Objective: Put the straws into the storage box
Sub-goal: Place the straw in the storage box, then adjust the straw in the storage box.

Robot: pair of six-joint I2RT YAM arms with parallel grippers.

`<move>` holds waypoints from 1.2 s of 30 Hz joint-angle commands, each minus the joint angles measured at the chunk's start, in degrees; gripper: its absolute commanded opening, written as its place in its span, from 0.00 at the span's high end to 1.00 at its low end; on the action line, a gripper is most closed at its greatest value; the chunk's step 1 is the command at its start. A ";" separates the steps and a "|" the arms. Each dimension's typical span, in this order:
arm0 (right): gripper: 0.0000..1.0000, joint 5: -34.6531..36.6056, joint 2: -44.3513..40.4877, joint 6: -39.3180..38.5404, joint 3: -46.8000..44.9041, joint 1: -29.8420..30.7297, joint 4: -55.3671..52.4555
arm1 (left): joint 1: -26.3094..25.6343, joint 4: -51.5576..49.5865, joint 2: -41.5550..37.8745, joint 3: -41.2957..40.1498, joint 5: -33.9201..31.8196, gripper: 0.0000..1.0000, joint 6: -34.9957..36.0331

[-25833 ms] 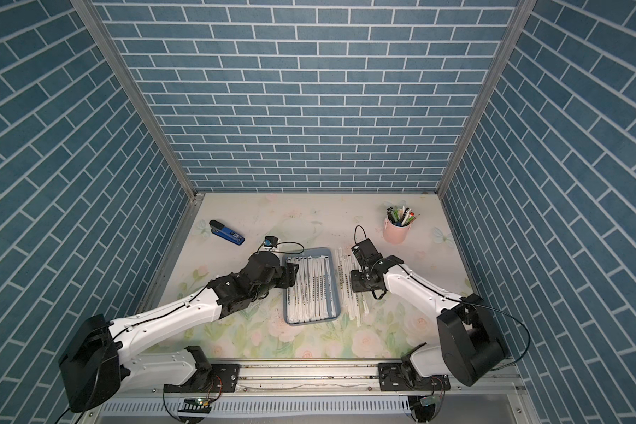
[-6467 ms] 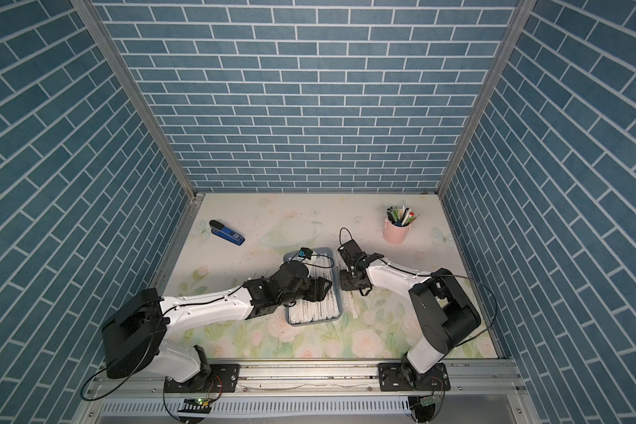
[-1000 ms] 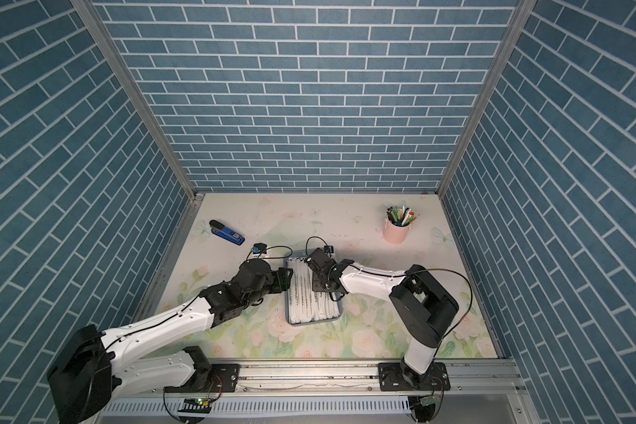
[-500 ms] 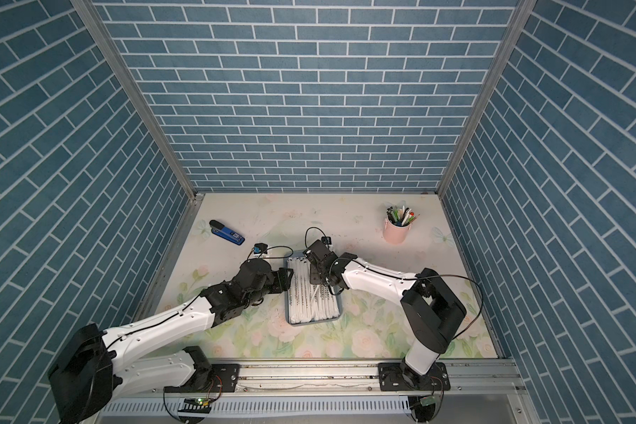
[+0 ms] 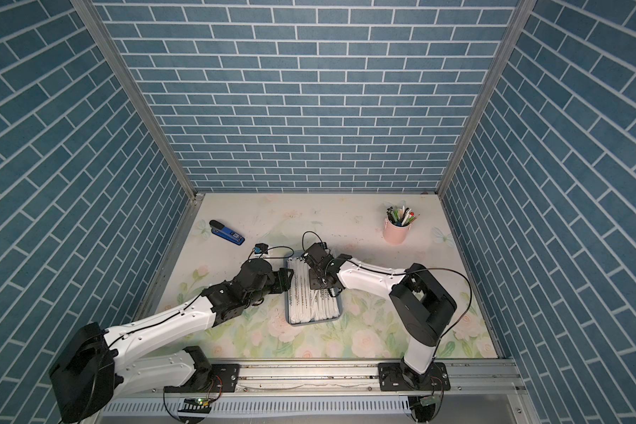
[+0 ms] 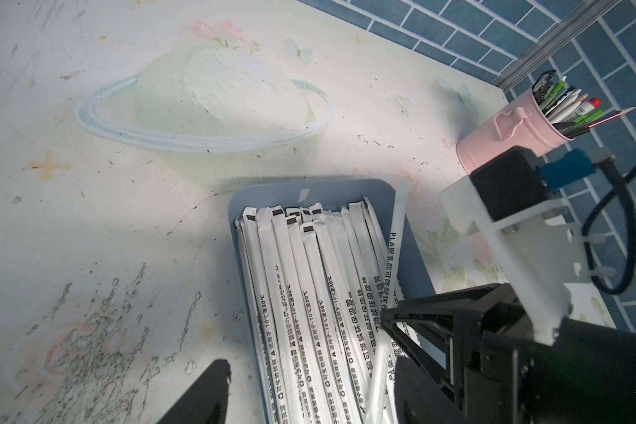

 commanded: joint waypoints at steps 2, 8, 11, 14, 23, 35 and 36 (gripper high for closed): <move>0.69 -0.12 2.34 1.99 0.49 0.11 1.07 | 0.19 0.08 -0.23 0.80 -0.21 0.26 0.79; 0.74 -0.07 4.41 2.36 1.22 0.13 1.89 | 0.20 -0.40 -0.39 0.79 -0.58 0.26 1.31; 0.81 -0.11 3.35 1.89 0.87 0.07 1.29 | 0.19 -0.53 -0.74 0.56 -0.72 0.26 1.33; 0.84 -0.93 1.30 0.09 0.20 -0.04 -0.33 | 0.19 -0.53 -0.93 0.38 -0.82 0.26 1.32; 0.84 -8.02 -0.32 -5.71 -0.82 -2.43 -2.39 | 0.20 0.35 0.34 1.05 -0.18 0.26 1.39; 0.70 -5.83 0.47 -8.30 -0.04 -3.00 -4.63 | 0.20 -0.35 0.47 1.94 -0.42 0.26 1.79; 0.69 -5.00 0.07 -8.65 0.80 -2.99 -5.71 | 0.19 -0.35 0.57 2.07 -0.40 0.26 1.86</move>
